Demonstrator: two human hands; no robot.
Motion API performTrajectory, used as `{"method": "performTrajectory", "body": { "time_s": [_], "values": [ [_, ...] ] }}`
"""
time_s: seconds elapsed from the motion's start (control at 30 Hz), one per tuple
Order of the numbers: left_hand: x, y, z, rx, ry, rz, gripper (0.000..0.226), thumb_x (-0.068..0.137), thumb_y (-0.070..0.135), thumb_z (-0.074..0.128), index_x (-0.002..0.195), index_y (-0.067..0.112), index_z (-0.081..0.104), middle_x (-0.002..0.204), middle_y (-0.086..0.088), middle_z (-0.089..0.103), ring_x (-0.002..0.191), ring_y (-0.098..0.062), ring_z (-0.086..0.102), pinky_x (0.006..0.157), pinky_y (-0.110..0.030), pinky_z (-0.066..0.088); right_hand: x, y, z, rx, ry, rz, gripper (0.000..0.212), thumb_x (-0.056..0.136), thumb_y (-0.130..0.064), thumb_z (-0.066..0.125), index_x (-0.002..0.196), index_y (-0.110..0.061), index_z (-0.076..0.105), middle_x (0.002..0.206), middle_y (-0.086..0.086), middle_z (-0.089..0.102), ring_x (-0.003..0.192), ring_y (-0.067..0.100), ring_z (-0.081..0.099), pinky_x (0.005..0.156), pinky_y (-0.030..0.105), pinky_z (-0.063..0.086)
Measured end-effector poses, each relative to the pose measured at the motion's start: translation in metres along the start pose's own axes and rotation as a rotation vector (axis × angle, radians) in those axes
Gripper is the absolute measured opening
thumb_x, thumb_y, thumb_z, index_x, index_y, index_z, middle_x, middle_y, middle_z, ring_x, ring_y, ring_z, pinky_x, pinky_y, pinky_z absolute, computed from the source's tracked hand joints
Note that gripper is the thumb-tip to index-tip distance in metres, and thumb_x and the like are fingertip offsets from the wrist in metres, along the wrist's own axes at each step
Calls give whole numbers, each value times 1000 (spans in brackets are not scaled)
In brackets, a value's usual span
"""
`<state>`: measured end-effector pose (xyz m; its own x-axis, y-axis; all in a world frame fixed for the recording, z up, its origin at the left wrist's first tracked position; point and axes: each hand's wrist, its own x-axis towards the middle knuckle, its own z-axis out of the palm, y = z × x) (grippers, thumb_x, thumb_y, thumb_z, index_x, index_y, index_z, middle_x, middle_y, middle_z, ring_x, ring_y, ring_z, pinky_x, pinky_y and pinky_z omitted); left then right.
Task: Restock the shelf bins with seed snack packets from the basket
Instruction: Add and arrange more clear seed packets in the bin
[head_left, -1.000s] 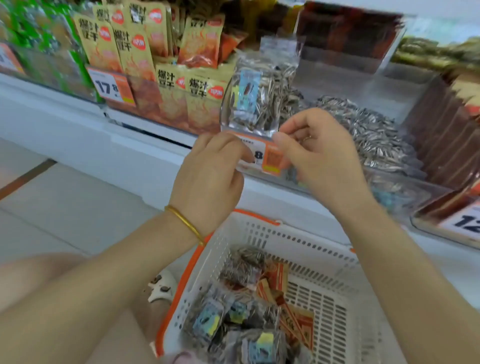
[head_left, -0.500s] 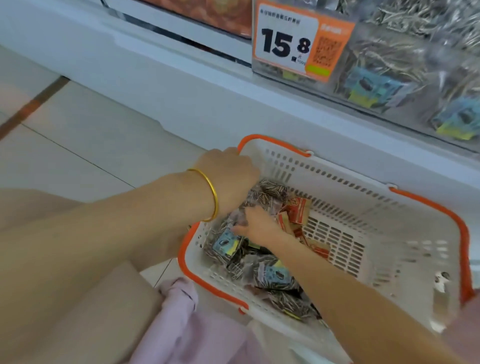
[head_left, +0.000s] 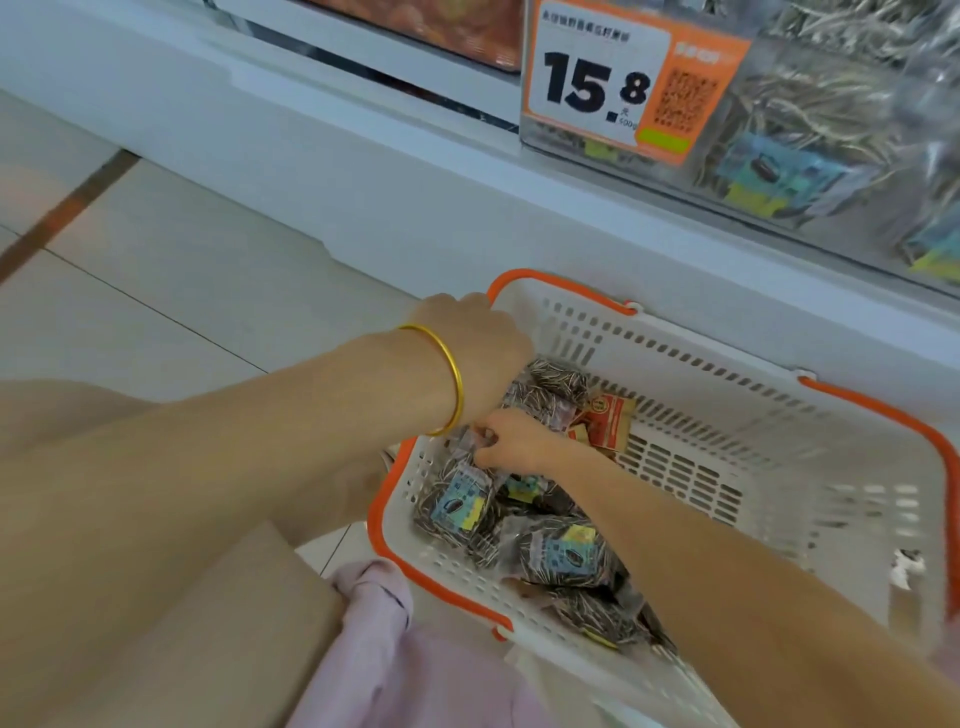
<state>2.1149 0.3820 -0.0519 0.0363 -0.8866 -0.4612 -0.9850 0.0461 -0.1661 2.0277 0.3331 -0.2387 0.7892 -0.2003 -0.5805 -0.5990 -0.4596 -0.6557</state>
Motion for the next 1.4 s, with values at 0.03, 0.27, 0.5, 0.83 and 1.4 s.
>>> {"method": "performTrajectory", "body": {
  "time_s": [0.03,0.27,0.5,0.83,1.4],
  "values": [
    [1,0,0,1,-2,0,22,98,21,43,119,18,48,114,-4,51,112,-24,43,80,-33,37,-1,0,0,9,6,-32,25,80,-8,59,69,-15,37,66,0,38,61,16,38,61,31,31],
    [1,0,1,0,-12,8,22,98,21,42,119,17,49,114,-4,51,112,-25,43,80,-33,38,-8,1,1,-128,27,-173,24,77,-9,59,70,-18,38,67,-3,41,62,10,42,60,31,33],
    [0,1,4,7,-24,18,27,99,22,40,125,17,45,126,-5,46,119,-25,38,93,-36,41,-6,2,1,-269,35,-195,29,79,0,52,67,-17,32,71,5,43,70,21,42,60,33,29],
    [2,1,-4,-287,-127,40,38,98,33,40,134,20,42,137,-5,43,124,-24,40,101,-38,37,-10,8,16,-78,56,-86,15,85,-5,48,84,-14,36,76,1,40,76,21,41,66,33,32],
    [15,-9,1,-363,-180,5,43,98,26,42,140,19,34,144,-8,38,128,-26,39,104,-37,35,-91,23,-27,630,420,-68,22,91,-2,53,81,-18,42,68,-4,45,59,7,45,65,28,40]
  ]
}}
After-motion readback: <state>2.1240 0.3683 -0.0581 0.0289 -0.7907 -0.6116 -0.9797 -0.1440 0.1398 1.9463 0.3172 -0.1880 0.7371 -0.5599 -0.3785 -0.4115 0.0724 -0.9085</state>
